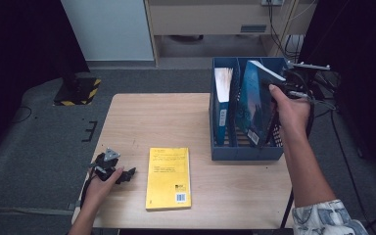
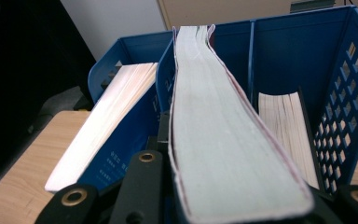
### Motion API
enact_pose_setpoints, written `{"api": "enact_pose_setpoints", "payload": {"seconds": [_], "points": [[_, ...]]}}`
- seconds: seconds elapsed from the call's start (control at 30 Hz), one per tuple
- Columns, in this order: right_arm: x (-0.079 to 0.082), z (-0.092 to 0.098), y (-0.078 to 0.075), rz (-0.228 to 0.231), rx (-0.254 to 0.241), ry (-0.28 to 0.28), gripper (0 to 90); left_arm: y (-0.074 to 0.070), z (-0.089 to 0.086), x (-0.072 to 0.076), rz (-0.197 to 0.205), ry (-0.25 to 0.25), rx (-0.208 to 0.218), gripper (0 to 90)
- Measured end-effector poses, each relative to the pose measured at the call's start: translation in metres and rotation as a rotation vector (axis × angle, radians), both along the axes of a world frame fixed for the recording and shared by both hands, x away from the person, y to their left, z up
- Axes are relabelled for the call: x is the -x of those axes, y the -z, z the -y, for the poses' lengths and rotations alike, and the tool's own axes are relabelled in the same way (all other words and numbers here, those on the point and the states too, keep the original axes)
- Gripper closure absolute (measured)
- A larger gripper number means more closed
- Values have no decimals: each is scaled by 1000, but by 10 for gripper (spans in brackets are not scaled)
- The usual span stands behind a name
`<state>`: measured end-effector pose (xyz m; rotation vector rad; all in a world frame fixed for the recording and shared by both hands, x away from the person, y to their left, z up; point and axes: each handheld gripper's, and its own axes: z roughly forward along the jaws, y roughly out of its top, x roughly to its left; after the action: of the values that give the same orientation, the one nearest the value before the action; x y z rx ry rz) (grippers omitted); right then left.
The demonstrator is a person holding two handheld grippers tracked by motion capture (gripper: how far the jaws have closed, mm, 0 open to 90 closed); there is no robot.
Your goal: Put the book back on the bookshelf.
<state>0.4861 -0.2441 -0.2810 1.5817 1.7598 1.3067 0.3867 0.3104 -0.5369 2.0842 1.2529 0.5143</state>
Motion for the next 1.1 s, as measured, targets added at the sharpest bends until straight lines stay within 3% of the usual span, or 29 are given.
{"api": "enact_pose_setpoints", "payload": {"seconds": [0.37, 0.83, 1.1], "points": [[-12, -12, 5, 10, -36, 25, 734, 0, 0, 0, 2, 2, -1, 0], [-27, -24, 18, 12, -34, 52, 733, 0, 0, 0, 1, 3, 0, 0], [-32, -25, 18, 30, -32, 65, 734, 0, 0, 0, 1, 3, 0, 0]]}}
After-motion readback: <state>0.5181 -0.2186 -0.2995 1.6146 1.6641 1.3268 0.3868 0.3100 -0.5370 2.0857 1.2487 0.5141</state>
